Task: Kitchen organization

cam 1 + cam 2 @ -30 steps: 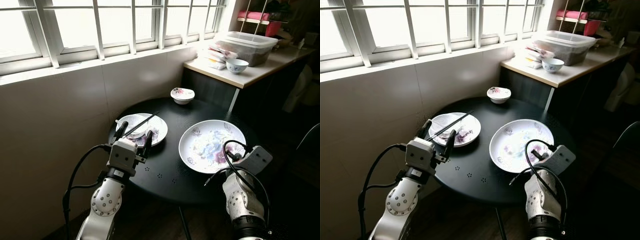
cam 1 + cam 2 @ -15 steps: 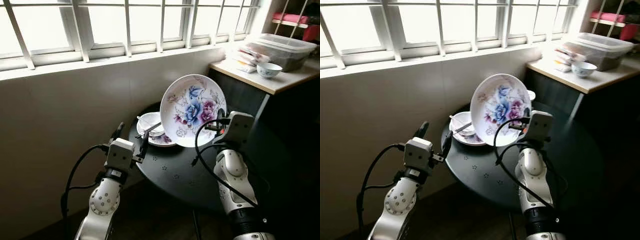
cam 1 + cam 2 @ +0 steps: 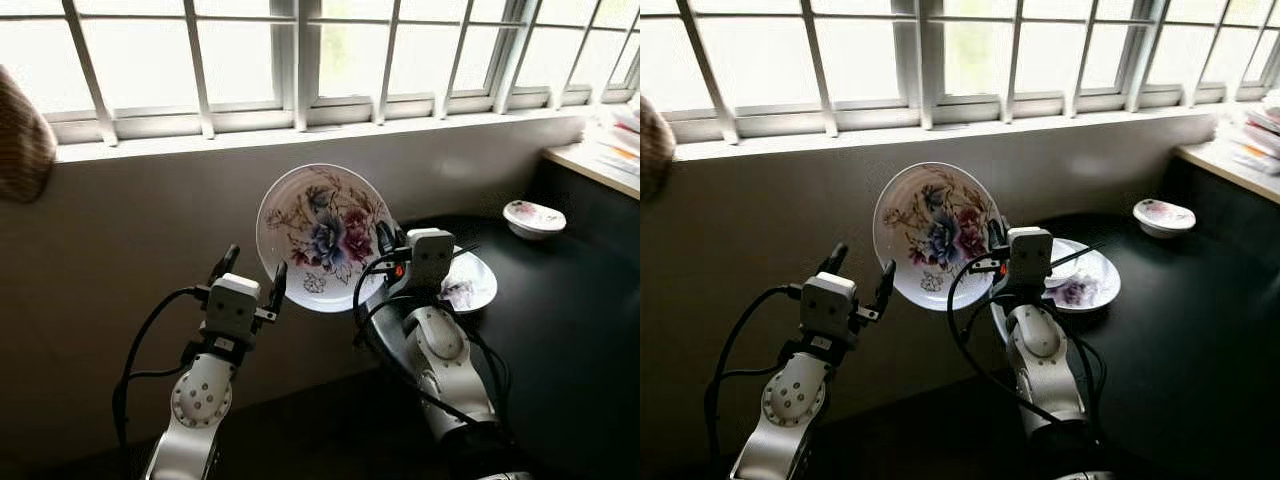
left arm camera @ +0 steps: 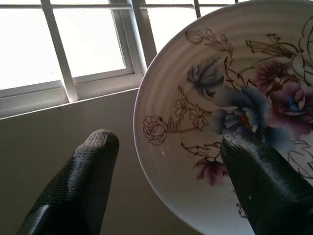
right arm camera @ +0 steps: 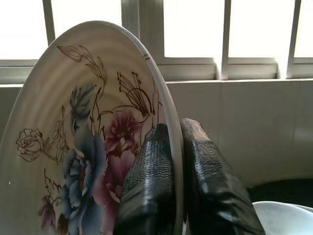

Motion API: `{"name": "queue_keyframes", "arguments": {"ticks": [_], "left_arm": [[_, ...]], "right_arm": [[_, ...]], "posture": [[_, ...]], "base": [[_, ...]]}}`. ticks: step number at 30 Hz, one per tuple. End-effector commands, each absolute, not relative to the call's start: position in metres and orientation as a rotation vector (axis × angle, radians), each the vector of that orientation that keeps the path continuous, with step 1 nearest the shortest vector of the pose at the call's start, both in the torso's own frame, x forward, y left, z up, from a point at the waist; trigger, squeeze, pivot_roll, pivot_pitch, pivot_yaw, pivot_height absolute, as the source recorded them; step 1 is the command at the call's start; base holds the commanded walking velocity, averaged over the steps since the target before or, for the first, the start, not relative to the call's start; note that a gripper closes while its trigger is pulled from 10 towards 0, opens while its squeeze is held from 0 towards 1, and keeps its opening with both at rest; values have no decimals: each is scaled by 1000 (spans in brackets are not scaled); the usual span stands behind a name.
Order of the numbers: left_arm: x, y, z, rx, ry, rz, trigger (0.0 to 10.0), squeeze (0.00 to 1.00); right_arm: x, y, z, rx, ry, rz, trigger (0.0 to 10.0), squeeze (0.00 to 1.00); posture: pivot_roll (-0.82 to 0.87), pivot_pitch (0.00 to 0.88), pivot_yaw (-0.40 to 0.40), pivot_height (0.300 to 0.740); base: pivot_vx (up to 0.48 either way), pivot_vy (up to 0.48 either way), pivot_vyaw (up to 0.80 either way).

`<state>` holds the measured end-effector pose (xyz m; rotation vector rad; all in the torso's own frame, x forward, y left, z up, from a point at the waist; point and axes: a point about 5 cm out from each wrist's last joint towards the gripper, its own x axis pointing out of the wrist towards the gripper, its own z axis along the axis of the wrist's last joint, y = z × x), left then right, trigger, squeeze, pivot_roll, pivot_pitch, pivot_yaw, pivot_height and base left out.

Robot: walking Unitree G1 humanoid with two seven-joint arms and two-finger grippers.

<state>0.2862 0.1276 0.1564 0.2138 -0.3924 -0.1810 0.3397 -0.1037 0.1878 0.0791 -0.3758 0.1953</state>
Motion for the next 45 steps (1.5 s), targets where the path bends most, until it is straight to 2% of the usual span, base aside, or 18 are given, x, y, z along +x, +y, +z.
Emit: {"name": "queue_keyframes", "arguments": {"ticks": [1,17,27,35,45], "left_arm": [[285,122,155,206,-382,-203,10000,0],[286,125,156,211,-387,-187,10000,0],[285,127,163,229,-435,-180,10000,0],[283,132,171,225,-490,-145,10000,0],[282,132,173,225,-504,-143,10000,0]], "right_arm": [[338,-110,193,82,-413,184,0,0],[338,-108,191,81,-405,207,0,0],[338,-108,201,49,-461,178,0,0],[336,-109,230,-45,-629,143,0,0],[320,-85,282,-184,-939,210,0,0]], "posture": [[65,0,-70,740],[70,0,-70,740],[71,0,-66,740],[73,0,-67,740],[73,0,-65,740]], "base": [[0,480,800],[0,478,800],[0,0,800],[235,0,800],[369,0,800]]}}
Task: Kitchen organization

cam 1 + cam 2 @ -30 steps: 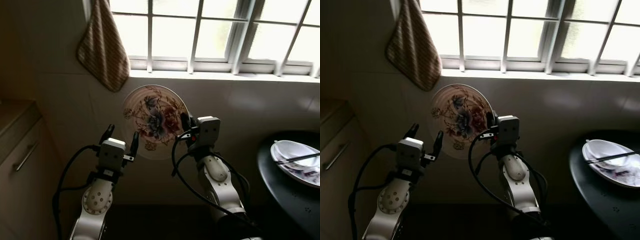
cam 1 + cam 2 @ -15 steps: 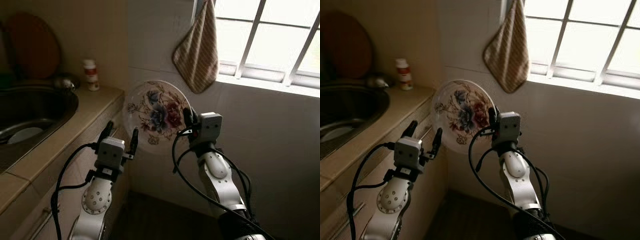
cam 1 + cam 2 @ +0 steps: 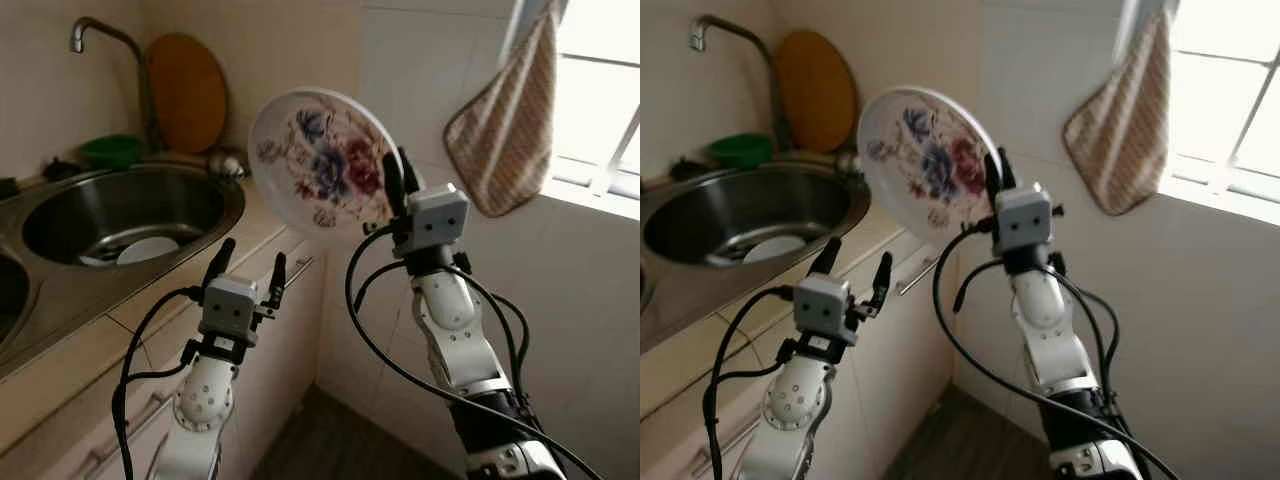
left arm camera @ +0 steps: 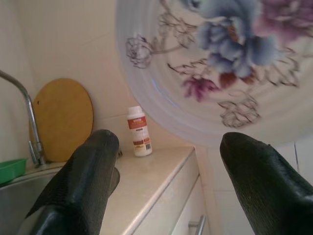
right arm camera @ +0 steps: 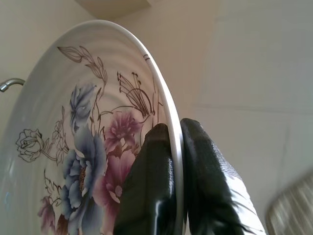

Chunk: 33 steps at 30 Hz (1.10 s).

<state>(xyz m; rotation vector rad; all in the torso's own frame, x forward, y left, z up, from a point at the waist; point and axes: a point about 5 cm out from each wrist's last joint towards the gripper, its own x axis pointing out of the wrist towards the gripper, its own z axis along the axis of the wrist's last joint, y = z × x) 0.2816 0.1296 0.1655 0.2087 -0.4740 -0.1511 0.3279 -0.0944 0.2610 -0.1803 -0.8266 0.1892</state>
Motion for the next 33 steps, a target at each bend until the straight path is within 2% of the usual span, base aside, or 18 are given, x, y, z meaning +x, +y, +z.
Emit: {"name": "queue_keyframes", "arguments": {"ticks": [1,8,22,26,29,30,31,32,33], "left_arm": [[282,132,173,224,-506,-141,10000,0],[283,133,177,225,-522,-132,10000,0],[282,140,190,242,-587,-69,10000,0],[281,137,191,240,-593,-75,10000,0],[281,137,190,242,-592,-77,10000,0],[281,137,190,243,-591,-79,10000,0],[281,137,190,244,-590,-80,10000,0],[281,137,190,244,-590,-80,10000,0],[281,136,190,244,-590,-82,10000,0]], "right_arm": [[320,-82,281,-176,-936,216,0,0],[318,-71,277,-163,-933,245,0,0],[326,-73,268,-154,-876,227,0,0],[334,-77,263,-138,-814,194,0,0],[338,-78,259,-143,-778,179,0,0],[342,-78,255,-156,-743,175,784,0],[346,-77,251,-173,-708,176,3059,0],[346,-77,251,-173,-708,176,3059,0],[351,-74,244,-202,-660,192,8745,0]], "posture": [[73,0,-66,740],[81,0,-72,740],[89,0,-76,740],[91,0,-75,740],[91,0,-75,740],[94,0,-74,740],[95,0,-73,740],[95,0,-73,740],[97,0,-73,740]], "base": [[349,0,800],[350,0,800],[316,0,800],[0,0,741],[0,0,0],[0,0,0],[0,0,0],[0,0,0],[0,0,0]]}}
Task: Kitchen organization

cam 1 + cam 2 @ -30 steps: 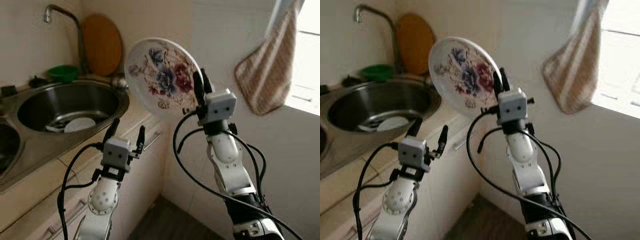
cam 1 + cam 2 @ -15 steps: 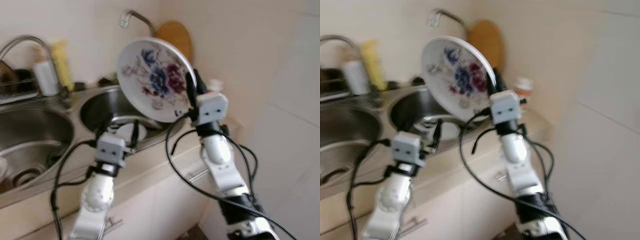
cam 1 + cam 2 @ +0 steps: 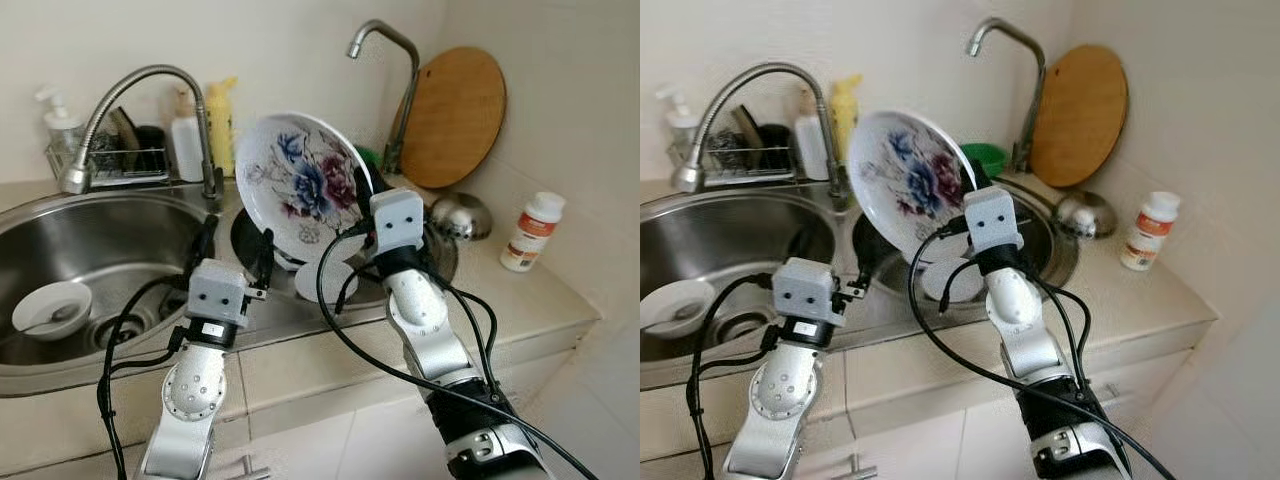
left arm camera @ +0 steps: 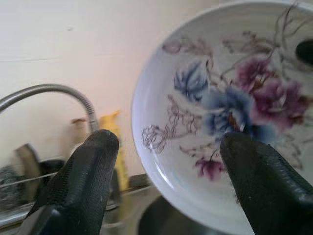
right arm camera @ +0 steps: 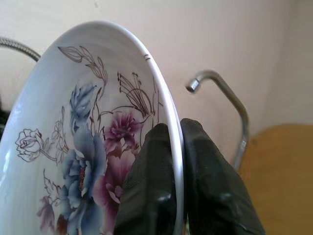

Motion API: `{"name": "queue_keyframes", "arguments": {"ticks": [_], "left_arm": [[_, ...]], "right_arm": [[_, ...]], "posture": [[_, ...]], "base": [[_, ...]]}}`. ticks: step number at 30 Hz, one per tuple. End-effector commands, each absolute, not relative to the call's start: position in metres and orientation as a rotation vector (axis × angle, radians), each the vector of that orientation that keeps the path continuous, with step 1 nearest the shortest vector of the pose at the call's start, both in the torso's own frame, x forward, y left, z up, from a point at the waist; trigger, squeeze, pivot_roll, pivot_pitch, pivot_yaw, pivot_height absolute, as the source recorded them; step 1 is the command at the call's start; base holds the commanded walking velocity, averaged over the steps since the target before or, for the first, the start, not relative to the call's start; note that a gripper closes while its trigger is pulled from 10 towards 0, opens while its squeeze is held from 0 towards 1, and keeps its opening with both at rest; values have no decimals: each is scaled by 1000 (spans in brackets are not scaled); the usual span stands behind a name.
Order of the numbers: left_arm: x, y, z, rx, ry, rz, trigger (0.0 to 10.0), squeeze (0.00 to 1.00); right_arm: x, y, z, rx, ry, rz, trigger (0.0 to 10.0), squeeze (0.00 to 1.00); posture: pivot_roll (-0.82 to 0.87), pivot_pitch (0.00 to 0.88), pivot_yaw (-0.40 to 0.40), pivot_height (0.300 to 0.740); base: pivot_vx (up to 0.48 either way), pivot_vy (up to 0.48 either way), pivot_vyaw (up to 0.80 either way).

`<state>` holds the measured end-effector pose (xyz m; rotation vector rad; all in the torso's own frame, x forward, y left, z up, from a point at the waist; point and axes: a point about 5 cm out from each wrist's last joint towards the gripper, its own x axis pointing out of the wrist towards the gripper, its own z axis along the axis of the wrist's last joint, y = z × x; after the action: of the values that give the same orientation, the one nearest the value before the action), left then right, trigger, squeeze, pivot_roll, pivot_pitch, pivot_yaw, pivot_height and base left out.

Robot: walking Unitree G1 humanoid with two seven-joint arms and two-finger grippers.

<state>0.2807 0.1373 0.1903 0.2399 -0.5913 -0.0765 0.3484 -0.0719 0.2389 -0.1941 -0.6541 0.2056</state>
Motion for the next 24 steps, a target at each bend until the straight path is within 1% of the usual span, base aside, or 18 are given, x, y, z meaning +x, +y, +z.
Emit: {"name": "queue_keyframes", "arguments": {"ticks": [1,2,3,4,8,9,10,11,14,15,16,17,19,22,24], "left_arm": [[282,135,190,245,-590,-85,10000,0],[282,135,190,246,-590,-86,10000,0],[282,135,190,246,-589,-89,10000,0],[282,134,190,247,-589,-90,10000,0],[282,133,190,246,-589,-91,10000,0],[282,133,190,247,-588,-91,10000,0],[282,133,189,247,-587,-90,10000,0],[282,134,189,247,-587,-89,10000,0],[281,134,189,247,-586,-87,10000,0],[281,133,189,247,-584,-87,10000,0],[281,133,189,246,-584,-87,10000,0],[281,133,188,245,-582,-86,10000,0],[281,133,187,245,-579,-87,10000,0],[282,133,186,243,-572,-93,10000,0],[282,133,186,243,-569,-94,10000,0]], "right_arm": [[360,-69,231,-274,-562,211,10000,0],[365,-68,225,-315,-520,212,10000,0],[377,-69,206,-380,-370,207,10000,0],[382,-70,196,-412,-292,204,10000,0],[387,-70,163,-492,-78,268,10000,0],[387,-68,159,-495,-48,283,10000,0],[385,-63,149,-513,-1,336,10000,0],[384,-61,147,-507,8,354,10000,0],[379,-54,136,-434,64,409,10000,0],[377,-53,134,-377,83,429,10000,157],[377,-52,136,-317,71,439,10000,871],[378,-57,138,-227,81,423,10000,1000],[379,-61,136,-235,84,405,10000,1000],[382,-72,143,-104,51,369,10000,1000],[383,-77,147,-55,36,345,10000,1000]], "posture": [[99,0,-73,740],[99,0,-73,740],[103,0,-75,740],[105,0,-75,740],[113,0,-81,740],[114,0,-81,740],[115,0,-81,740],[115,0,-81,740],[113,0,-81,740],[114,0,-81,740],[114,0,-81,740],[114,0,-81,740],[108,0,-76,740],[101,0,-74,740],[100,0,-75,740]], "base": [[0,0,0],[0,0,0],[0,0,0],[0,0,0],[0,0,0],[0,0,0],[0,0,0],[0,0,0],[0,0,0],[0,0,0],[0,0,0],[0,0,0],[0,0,0],[0,0,0],[0,0,0]]}}
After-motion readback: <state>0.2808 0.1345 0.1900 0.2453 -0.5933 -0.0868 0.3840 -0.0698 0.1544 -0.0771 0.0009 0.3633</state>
